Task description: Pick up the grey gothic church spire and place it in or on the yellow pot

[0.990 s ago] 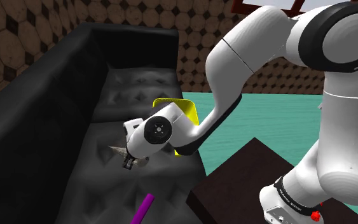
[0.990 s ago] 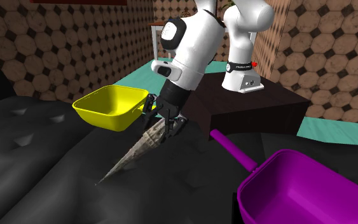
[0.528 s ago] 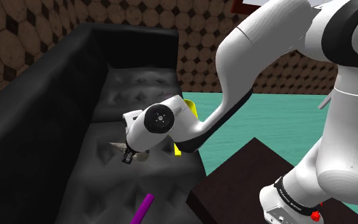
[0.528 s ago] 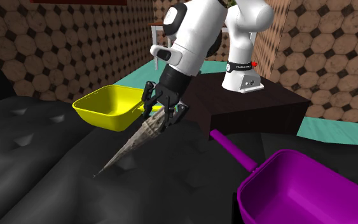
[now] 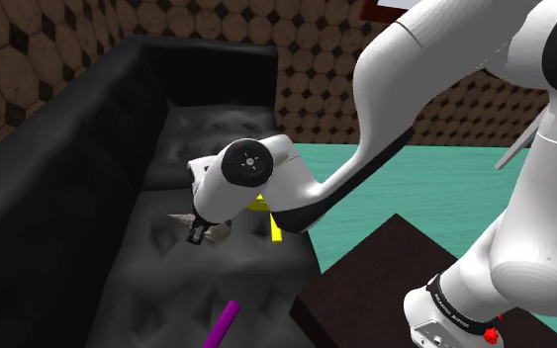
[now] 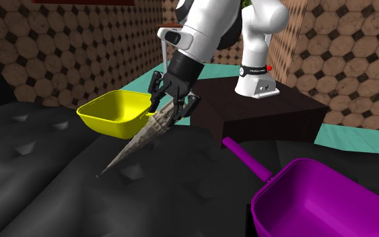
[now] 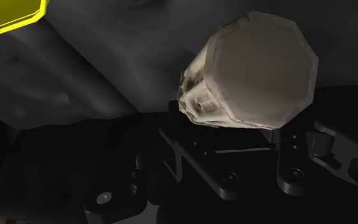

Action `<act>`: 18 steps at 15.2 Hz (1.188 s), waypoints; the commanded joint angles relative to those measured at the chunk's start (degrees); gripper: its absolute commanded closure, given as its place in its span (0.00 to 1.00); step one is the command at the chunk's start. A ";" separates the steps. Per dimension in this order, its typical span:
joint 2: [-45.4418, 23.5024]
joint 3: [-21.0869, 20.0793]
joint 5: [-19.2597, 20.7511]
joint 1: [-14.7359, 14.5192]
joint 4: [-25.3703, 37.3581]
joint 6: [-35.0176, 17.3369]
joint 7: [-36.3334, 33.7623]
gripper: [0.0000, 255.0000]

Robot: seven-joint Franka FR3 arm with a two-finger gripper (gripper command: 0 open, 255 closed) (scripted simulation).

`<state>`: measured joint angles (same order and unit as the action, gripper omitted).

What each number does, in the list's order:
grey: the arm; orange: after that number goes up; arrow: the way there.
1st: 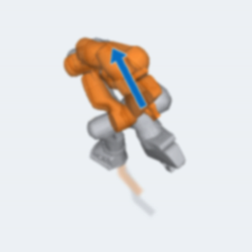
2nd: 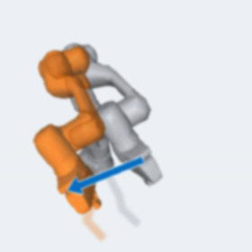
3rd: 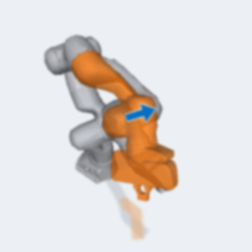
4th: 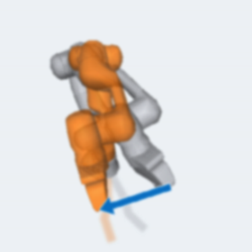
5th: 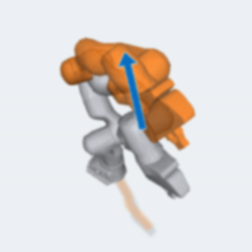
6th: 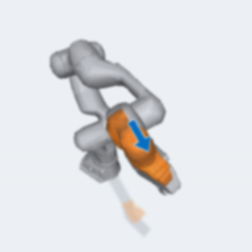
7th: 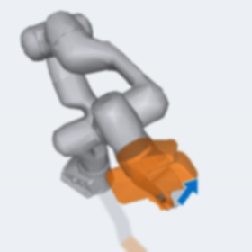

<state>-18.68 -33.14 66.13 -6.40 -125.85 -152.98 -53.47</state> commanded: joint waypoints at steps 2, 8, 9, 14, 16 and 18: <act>2.33 -1.48 -3.93 1.25 -0.63 0.34 3.33 1.00; 6.42 -4.15 -11.44 3.41 -1.22 1.32 9.66 1.00; 7.09 -4.57 -12.72 3.74 -1.27 1.51 10.73 1.00; 11.10 -4.00 -15.79 7.76 -5.73 -2.73 15.70 1.00; 12.63 -2.92 -16.18 9.88 -8.35 -5.69 17.92 1.00; 13.88 -1.69 -16.48 11.91 -10.71 -8.53 20.27 1.00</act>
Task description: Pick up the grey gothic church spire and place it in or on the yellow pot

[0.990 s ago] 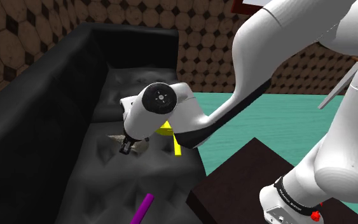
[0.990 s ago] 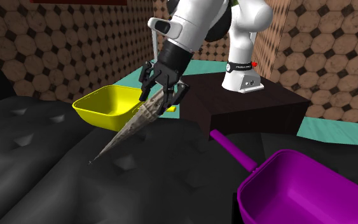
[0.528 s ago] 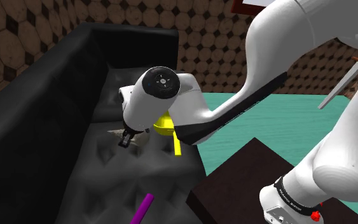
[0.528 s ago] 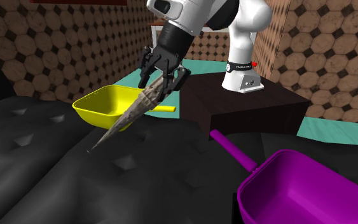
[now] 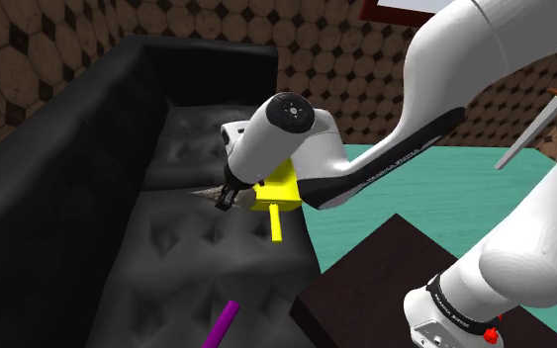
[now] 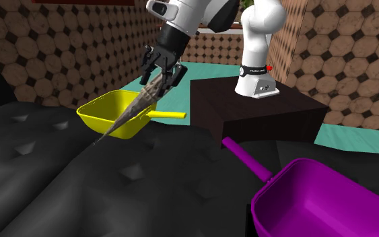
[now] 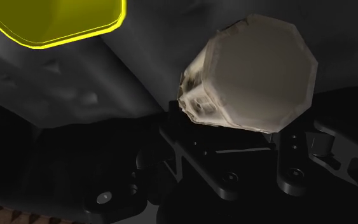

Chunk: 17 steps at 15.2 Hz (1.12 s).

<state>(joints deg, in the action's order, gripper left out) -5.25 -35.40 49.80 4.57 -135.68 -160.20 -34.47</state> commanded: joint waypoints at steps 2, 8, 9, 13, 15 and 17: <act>1.41 1.85 -0.34 2.97 -2.96 -4.02 3.74 1.00; 2.58 6.28 -0.79 8.79 -7.60 -11.36 12.11 1.00; 2.54 7.03 -0.95 9.77 -8.14 -12.47 13.71 1.00; 1.76 9.51 -2.60 14.10 -9.74 -16.52 21.26 1.00; 1.06 10.26 -4.56 16.56 -10.28 -18.32 26.14 1.00; 0.16 10.02 -7.63 19.78 -10.68 -19.90 32.02 1.00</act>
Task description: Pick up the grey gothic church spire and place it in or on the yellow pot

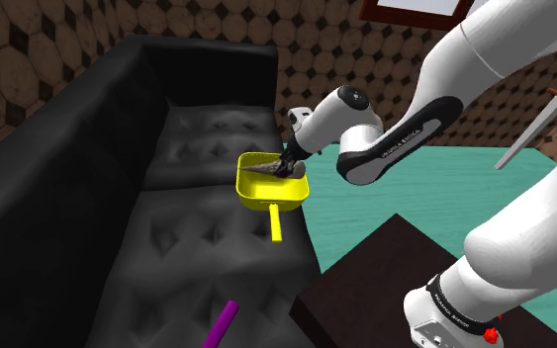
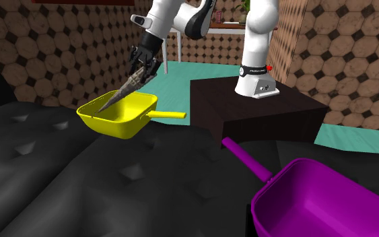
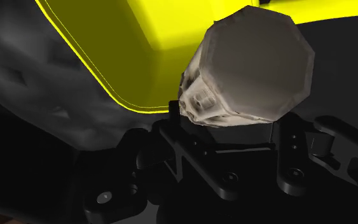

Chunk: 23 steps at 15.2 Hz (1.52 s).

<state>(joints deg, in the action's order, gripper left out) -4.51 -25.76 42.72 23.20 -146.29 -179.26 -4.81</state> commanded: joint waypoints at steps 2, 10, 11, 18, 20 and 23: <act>-1.93 2.97 3.67 0.29 0.64 -1.65 -0.16 1.00; -4.45 12.09 15.85 -7.21 2.85 -2.84 -11.06 1.00; -4.45 12.09 15.85 -7.21 2.85 -2.84 -11.06 1.00; -4.47 12.11 15.87 -7.22 2.86 -2.84 -11.08 0.00; 1.79 -3.92 -8.69 5.53 -3.42 -2.18 10.11 0.00; 8.34 -10.64 -50.38 4.20 -7.23 -0.29 43.03 0.00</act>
<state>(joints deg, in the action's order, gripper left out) 2.22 -36.44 10.27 29.62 -152.87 -180.47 27.17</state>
